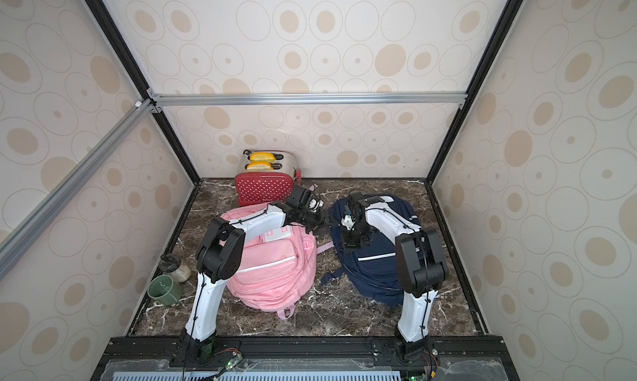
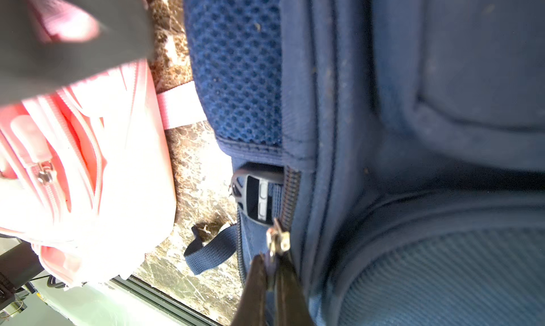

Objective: Zip up the backpack
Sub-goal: Zip the zipper on the backpack.

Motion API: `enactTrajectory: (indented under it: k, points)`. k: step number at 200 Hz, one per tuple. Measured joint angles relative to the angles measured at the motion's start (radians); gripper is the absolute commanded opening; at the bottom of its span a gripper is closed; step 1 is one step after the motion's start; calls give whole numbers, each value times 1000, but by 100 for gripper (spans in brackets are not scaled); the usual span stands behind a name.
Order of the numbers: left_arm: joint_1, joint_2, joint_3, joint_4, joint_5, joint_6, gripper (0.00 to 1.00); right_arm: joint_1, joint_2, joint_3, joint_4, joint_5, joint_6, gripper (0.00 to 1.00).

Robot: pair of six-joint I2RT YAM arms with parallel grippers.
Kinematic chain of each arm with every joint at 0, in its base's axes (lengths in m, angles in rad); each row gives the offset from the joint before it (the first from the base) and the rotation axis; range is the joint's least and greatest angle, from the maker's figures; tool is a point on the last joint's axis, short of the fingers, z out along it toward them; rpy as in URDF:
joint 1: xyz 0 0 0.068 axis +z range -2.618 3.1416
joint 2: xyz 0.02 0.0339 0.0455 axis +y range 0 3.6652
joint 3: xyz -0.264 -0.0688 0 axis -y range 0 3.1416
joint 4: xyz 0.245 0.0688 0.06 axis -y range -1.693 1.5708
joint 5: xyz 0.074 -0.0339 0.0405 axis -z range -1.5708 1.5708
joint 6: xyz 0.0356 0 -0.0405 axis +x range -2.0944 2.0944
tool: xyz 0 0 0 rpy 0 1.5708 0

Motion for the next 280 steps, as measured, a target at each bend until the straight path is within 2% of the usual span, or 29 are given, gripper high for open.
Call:
enactTrajectory:
  k: [74,190,212,261,280]
  points:
    - [-11,57,70,61,24,-66,52,-3,0,0,-3,12,15,0]
    - [-31,118,66,61,39,-82,51,16,3,30,-4,18,-3,0]
    - [-31,134,68,80,43,-97,41,16,2,18,9,10,-8,0]
    - [-29,165,87,98,69,-110,0,21,2,-6,15,2,-31,0]
    - [-21,166,91,88,74,-107,0,21,2,-13,20,3,-45,0]
